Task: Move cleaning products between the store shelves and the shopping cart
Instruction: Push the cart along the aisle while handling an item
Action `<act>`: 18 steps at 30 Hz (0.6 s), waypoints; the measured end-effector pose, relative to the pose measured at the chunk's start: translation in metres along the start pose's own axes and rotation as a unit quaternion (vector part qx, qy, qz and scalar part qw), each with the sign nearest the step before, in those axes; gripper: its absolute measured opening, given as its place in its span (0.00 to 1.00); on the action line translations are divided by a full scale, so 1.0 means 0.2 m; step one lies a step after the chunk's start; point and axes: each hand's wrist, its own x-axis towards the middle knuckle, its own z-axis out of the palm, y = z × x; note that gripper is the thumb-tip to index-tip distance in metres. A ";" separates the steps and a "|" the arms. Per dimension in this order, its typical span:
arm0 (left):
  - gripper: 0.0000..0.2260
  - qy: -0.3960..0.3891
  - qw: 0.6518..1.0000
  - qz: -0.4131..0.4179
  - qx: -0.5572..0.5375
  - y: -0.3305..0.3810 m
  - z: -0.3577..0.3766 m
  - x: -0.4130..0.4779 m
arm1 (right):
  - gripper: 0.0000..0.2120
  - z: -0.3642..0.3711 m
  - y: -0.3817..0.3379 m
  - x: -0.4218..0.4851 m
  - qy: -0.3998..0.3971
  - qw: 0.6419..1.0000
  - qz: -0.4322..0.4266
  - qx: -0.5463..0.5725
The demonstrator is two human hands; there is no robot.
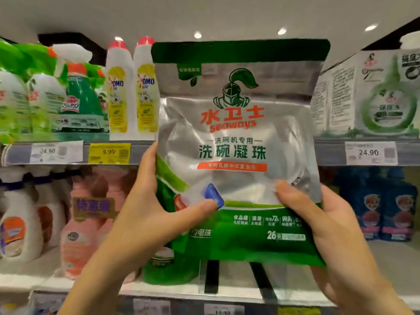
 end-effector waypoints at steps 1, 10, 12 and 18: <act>0.47 0.014 1.000 0.016 0.012 -0.01 -0.02 0.05 | 0.15 0.02 -0.02 0.05 -0.008 1.000 -0.020 0.002; 0.43 0.069 0.986 0.125 0.084 0.00 -0.09 0.50 | 0.14 0.18 -0.19 0.50 -0.006 0.982 -0.189 -0.008; 0.44 0.062 0.982 0.144 0.101 0.01 -0.11 0.60 | 0.15 0.20 -0.22 0.59 0.000 0.970 -0.237 -0.046; 0.44 0.074 0.973 0.151 0.157 -0.10 -0.13 0.80 | 0.14 0.22 -0.18 0.77 0.019 0.888 -0.361 -0.284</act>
